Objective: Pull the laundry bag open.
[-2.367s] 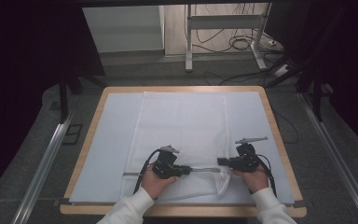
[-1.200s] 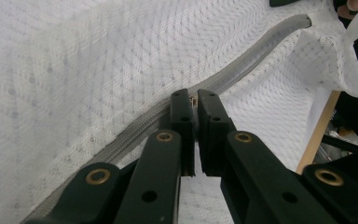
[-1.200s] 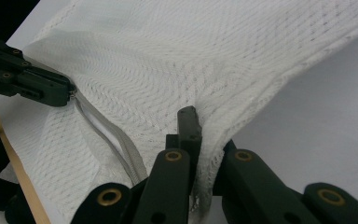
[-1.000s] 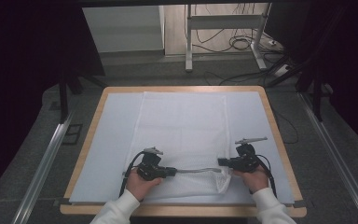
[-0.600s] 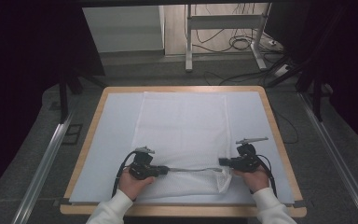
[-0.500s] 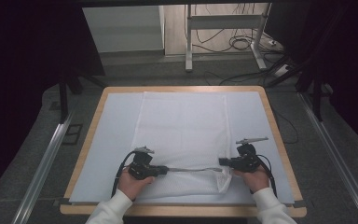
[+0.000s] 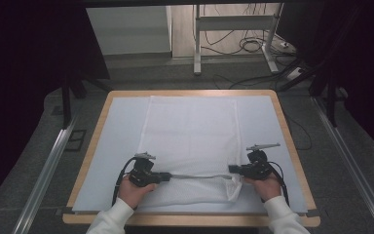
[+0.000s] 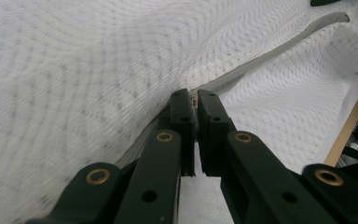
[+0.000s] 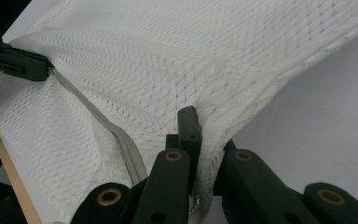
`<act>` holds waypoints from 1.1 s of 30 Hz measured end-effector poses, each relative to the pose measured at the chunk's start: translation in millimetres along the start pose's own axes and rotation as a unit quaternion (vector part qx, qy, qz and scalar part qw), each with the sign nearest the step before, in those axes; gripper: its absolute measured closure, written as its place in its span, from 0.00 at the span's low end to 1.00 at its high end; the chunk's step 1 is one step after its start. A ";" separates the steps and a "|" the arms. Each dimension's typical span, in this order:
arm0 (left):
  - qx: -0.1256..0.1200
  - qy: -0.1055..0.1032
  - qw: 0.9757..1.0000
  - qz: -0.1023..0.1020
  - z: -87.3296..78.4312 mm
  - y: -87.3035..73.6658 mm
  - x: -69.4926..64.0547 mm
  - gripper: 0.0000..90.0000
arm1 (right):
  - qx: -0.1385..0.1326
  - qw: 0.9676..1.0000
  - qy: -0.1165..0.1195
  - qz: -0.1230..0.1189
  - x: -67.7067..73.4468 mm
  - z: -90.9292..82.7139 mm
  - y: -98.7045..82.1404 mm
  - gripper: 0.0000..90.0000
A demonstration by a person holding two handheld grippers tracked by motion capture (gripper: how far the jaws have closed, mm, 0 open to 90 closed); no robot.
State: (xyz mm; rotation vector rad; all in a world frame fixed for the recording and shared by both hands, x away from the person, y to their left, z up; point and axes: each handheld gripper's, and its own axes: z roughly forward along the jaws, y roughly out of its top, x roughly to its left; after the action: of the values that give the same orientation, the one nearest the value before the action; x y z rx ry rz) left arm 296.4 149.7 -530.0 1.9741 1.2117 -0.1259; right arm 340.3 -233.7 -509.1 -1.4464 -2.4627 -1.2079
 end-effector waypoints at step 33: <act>-0.020 0.030 0.999 -0.037 -40.1 -19.6 31.8 0.96 | 0.003 1.000 -0.001 -0.002 -0.6 1.3 -0.1 0.98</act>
State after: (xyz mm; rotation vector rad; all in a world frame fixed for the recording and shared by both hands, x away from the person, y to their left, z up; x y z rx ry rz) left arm 285.8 203.5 -528.8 1.9108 1.3152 -0.0797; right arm 341.0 -233.4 -510.3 -1.4426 -2.4707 -1.1987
